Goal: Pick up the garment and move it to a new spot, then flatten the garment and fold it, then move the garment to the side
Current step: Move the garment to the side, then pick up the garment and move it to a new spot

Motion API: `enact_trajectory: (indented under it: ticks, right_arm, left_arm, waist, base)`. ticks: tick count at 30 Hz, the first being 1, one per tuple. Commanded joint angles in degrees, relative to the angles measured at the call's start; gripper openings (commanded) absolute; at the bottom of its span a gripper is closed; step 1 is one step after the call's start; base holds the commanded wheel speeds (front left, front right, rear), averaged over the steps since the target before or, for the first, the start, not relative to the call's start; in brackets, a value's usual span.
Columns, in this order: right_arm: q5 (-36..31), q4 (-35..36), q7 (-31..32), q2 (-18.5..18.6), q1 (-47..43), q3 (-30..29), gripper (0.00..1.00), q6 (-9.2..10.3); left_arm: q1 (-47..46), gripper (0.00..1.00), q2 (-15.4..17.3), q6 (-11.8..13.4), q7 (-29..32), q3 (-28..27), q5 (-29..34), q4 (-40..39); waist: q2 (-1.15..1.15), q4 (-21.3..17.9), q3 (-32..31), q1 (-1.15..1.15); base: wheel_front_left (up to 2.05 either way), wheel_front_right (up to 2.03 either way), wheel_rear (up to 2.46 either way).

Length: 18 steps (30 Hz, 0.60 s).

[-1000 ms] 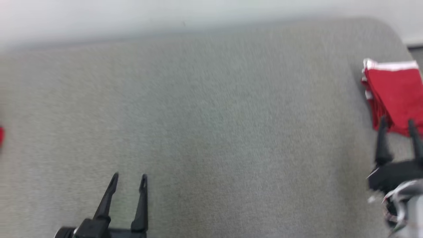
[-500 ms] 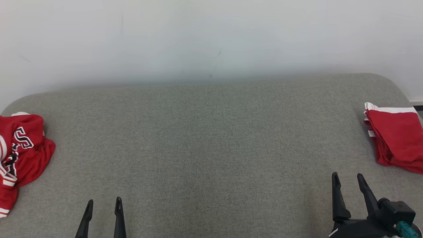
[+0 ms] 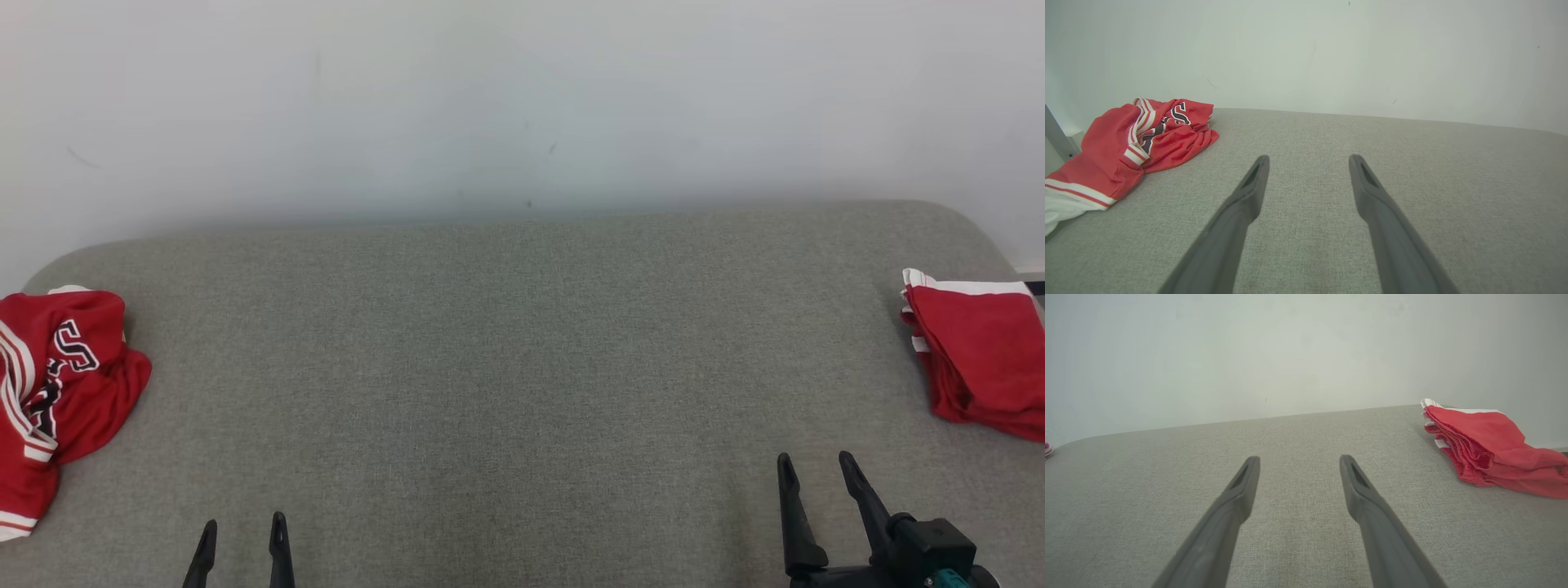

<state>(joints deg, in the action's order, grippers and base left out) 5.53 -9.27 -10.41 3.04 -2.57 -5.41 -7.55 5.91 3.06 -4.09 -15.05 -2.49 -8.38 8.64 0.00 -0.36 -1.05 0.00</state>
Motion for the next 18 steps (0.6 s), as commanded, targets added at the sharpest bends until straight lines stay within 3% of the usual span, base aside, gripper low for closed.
enact_trajectory:
  ticks: [1, 18]
  right_arm:
    - [0.0, -0.1, 0.0, -0.3, -0.5, 0.1, 1.00, 0.14]
    - [0.2, -0.4, 0.4, -0.3, -0.4, 0.2, 1.00, 0.14]
  left_arm:
    - [-0.1, 1.00, -0.2, -0.2, -0.2, -0.2, 0.6, 0.2]
    - [-0.2, 1.00, -0.2, 0.5, -0.2, 0.3, -0.6, 0.3]
  waist:
    - [0.00, 0.1, -0.1, 0.00]
    - [0.00, -0.1, -0.6, 0.00]
  base:
    - [0.00, 0.00, 0.00]
    - [0.00, 0.00, 0.00]
